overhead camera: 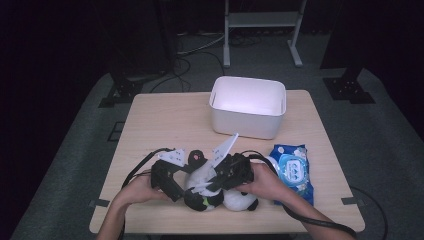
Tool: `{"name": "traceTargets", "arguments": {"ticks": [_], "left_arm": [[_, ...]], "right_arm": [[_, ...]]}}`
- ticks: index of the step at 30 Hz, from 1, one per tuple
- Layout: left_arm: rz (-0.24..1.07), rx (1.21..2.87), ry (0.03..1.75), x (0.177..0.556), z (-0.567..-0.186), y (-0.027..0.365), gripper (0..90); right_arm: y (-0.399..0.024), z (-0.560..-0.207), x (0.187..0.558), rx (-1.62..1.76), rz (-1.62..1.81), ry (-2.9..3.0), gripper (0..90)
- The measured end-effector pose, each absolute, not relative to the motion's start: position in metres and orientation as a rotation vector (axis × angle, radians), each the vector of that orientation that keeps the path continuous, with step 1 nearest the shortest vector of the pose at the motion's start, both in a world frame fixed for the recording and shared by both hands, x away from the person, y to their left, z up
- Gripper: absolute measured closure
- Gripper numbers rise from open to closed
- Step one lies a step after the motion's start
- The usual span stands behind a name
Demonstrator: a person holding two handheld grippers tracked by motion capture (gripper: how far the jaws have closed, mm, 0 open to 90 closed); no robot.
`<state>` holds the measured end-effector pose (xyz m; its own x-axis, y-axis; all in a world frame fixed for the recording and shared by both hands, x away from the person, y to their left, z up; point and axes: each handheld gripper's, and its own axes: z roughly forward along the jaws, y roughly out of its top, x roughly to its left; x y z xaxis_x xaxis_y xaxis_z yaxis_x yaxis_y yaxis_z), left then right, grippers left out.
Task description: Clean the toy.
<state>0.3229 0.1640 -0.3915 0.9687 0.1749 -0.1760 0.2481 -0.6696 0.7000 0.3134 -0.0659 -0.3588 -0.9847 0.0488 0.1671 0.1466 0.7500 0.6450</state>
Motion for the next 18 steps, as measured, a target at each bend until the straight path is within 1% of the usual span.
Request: {"name": "traceTargets", "arguments": {"ticks": [18], "left_arm": [[-0.107, 2.326, 0.294, 0.323, -0.391, 0.163, 7.8]], "right_arm": [[-0.113, -0.368, 0.301, -0.272, -1.024, -2.829, 81.7]]}}
